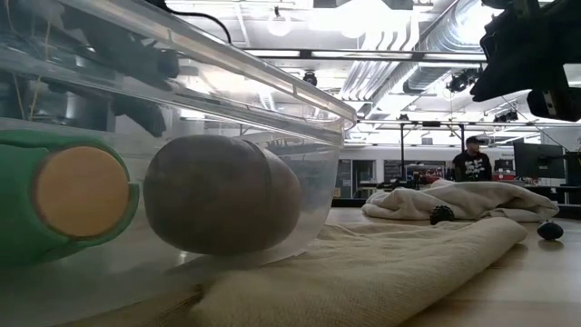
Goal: Pick and placing Produce into tupperware
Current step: Put the strawberry into the container
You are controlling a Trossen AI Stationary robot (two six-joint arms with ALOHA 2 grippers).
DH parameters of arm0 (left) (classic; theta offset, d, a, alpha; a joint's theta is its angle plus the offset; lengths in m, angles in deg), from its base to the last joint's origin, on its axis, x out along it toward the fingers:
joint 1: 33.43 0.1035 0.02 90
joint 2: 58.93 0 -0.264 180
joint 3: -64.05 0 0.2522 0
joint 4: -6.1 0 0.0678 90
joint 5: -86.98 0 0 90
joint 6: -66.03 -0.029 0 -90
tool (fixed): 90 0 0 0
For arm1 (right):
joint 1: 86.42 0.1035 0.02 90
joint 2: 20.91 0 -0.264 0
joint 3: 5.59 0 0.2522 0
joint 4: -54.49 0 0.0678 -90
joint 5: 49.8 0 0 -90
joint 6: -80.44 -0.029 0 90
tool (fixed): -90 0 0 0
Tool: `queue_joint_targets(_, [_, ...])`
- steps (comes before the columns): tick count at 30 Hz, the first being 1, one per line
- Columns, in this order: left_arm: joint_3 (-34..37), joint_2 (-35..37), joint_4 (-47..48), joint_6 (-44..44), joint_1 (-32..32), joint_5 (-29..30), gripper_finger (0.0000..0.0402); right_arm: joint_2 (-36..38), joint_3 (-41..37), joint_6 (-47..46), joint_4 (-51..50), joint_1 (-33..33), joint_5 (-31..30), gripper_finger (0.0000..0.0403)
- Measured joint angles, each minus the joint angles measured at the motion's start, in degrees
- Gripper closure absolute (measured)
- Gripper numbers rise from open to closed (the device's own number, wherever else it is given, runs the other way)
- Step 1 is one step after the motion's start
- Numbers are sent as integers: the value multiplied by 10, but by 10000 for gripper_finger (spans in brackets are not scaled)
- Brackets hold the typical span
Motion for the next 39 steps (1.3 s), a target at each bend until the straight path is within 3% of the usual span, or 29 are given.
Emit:
queue_joint_targets(8, [0, -20, -31, -45, 115, -88, 268, 0, 0, 1, 0, 0, 0, 382])
queue_joint_targets(13, [0, -57, -30, -61, 154, -93, 268, 0, 0, 2, 0, 0, 0, 382])
queue_joint_targets(23, [0, -147, -26, -72, 159, -70, 268, 0, 0, 2, 2, 0, 0, 382])
queue_joint_targets(33, [0, -155, -35, -70, 159, 17, 268, 0, 0, 2, 2, 0, 0, 382])
queue_joint_targets(39, [0, -155, -37, -57, 159, 19, 268, 0, 0, 2, 18, 0, 0, 382])
